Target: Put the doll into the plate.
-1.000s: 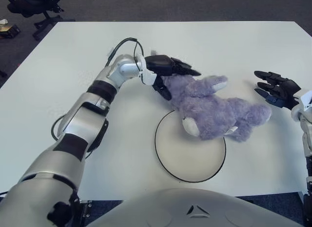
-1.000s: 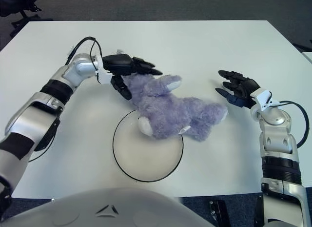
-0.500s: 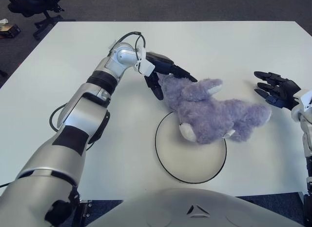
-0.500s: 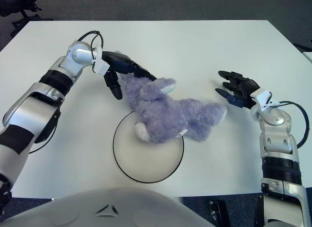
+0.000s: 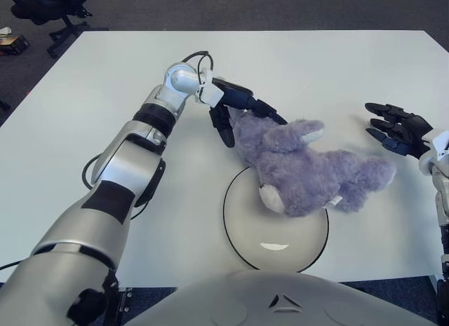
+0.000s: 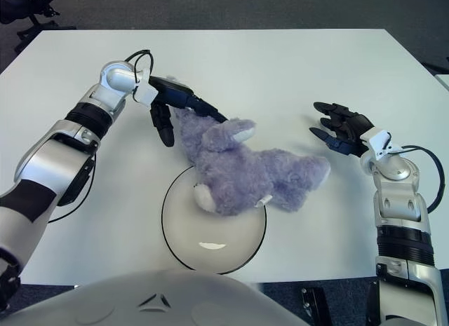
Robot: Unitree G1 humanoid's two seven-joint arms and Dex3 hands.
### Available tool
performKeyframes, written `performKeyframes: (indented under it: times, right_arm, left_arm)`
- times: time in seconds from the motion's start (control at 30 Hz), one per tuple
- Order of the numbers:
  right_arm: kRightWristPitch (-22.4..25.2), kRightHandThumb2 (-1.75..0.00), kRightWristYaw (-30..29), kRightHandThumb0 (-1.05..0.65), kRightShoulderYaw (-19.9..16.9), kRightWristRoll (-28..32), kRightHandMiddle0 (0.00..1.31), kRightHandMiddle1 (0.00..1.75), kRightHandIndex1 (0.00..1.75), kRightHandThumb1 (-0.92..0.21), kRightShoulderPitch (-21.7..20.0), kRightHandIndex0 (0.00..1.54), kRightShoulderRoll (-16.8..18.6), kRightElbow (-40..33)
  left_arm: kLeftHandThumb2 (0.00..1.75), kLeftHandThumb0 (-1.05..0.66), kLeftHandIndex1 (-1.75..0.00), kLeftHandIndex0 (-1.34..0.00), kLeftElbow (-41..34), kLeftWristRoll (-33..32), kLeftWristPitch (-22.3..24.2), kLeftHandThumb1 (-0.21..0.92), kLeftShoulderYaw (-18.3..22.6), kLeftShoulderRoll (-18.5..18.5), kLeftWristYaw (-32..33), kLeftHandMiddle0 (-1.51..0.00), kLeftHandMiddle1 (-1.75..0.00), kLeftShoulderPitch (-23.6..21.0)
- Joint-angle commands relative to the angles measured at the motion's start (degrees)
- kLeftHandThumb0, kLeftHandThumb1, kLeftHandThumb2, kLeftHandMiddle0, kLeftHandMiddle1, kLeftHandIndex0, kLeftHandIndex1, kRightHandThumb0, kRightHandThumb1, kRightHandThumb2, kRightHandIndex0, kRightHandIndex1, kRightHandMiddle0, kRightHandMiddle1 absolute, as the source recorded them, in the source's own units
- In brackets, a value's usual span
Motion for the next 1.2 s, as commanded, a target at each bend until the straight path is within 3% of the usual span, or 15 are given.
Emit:
performKeyframes:
  times: [0.0,0.03,0.07,0.13,0.17,0.3,0.43,0.47,0.53,0.67,1.17]
  right_arm:
    - [-0.4,-0.32,0.3,-0.69,0.1,0.3,0.41,0.00,0.00,-0.92,0.1,0.41,-0.8,0.7]
    - [-0.7,-0.32,0.4,-0.69,0.2,0.3,0.41,0.00,0.00,-0.92,0.0,0.41,-0.7,1.1]
    - [-0.9,-0.32,0.4,-0.69,0.2,0.3,0.41,0.00,0.00,-0.92,0.0,0.41,-0.7,1.4]
    - [-1.2,-0.32,0.4,-0.69,0.3,0.3,0.41,0.00,0.00,-0.92,-0.1,0.41,-0.7,1.8]
    - [-1.3,-0.32,0.4,-0.69,0.3,0.3,0.41,0.00,0.00,-0.92,-0.1,0.41,-0.7,1.9]
    - [-1.5,-0.32,0.4,-0.69,0.3,0.3,0.41,0.00,0.00,-0.92,-0.1,0.41,-0.7,2.1]
    - [-1.7,-0.32,0.4,-0.69,0.4,0.3,0.41,0.00,0.00,-0.92,-0.1,0.41,-0.7,2.2]
    - [-1.6,-0.32,0.4,-0.69,0.4,0.2,0.41,0.00,0.00,-0.92,-0.1,0.41,-0.7,2.1]
    - [-1.5,-0.32,0.3,-0.69,0.4,0.1,0.41,0.00,0.00,-0.92,0.1,0.41,-0.8,2.1]
    - [-1.6,-0.32,0.4,-0.69,0.4,0.0,0.41,0.00,0.00,-0.92,0.1,0.41,-0.9,2.2]
    - [-2.7,-0.32,0.6,-0.69,0.3,0.2,0.41,0.00,0.00,-0.92,-0.1,0.42,-1.2,3.5]
  left_arm:
    - [0.02,-0.87,-0.02,-0.40,-0.6,0.5,0.4,0.92,0.4,0.4,-1.0,-0.54,-0.02,-0.4]
    - [0.02,-0.87,-0.02,-0.40,-2.0,1.0,0.8,0.92,0.6,0.6,0.5,-0.54,-0.02,0.2]
    - [0.01,-0.79,-0.11,-0.55,-3.0,1.4,1.1,0.91,0.7,0.7,1.6,-0.68,-0.09,0.7]
    - [0.01,-0.70,-0.32,-0.65,-5.1,1.8,0.6,0.89,1.6,0.7,5.2,-0.79,-0.27,2.3]
    - [0.00,-0.66,-0.55,-0.66,-5.7,1.9,0.5,0.88,1.9,0.7,6.0,-0.78,-0.51,2.7]
    - [0.00,-0.58,-1.18,-0.60,-7.3,3.8,-3.8,0.87,3.5,0.2,13.7,-0.71,-1.20,5.4]
    - [0.00,-0.56,-1.38,-0.58,-7.6,4.5,-4.0,0.87,2.9,0.5,15.4,-0.68,-1.41,5.6]
    - [0.00,-0.56,-1.39,-0.58,-6.9,8.7,-9.3,0.87,5.3,-0.7,24.3,-0.68,-1.42,9.4]
    - [0.01,-0.51,-1.60,-0.60,-6.3,14.5,-16.5,0.89,9.0,-2.5,36.9,-0.71,-1.61,14.8]
    - [0.01,-0.43,-1.72,-0.67,-6.5,19.5,-19.0,0.91,10.2,-2.7,45.1,-0.78,-1.72,16.4]
    - [0.11,-0.35,-1.75,-0.78,-13.2,36.1,-19.5,0.92,10.4,-1.4,69.0,-0.96,-1.75,21.4]
